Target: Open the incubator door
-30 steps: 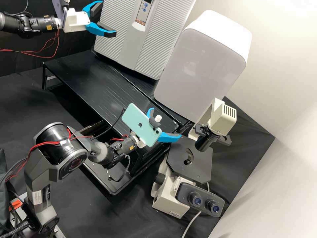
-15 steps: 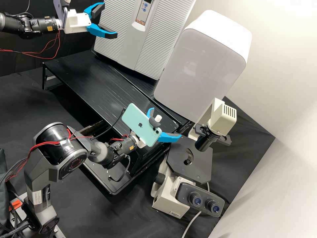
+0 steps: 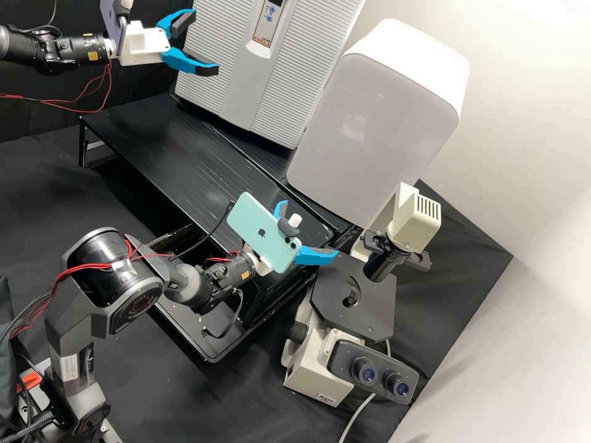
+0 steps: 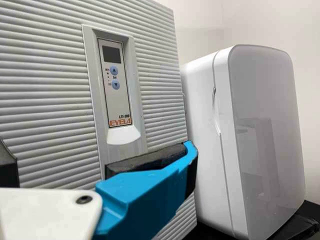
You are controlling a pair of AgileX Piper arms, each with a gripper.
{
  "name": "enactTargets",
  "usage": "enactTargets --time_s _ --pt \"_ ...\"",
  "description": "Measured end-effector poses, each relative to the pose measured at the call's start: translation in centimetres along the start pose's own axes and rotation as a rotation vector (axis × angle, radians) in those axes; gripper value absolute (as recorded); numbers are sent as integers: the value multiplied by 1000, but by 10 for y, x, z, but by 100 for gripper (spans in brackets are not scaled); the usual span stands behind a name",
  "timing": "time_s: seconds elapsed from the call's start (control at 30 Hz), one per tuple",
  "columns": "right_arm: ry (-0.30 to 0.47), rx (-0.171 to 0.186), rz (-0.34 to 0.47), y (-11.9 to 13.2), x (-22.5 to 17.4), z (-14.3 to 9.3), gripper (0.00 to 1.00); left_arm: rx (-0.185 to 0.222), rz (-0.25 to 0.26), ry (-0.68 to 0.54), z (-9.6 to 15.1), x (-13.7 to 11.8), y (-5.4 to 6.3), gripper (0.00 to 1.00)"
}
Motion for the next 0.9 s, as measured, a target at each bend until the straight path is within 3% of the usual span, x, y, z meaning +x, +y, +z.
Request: enactTargets --time_s 0.9 --pt "0 0 0 0 0 0 100 -17 -8 6 1 -1 -4 0"
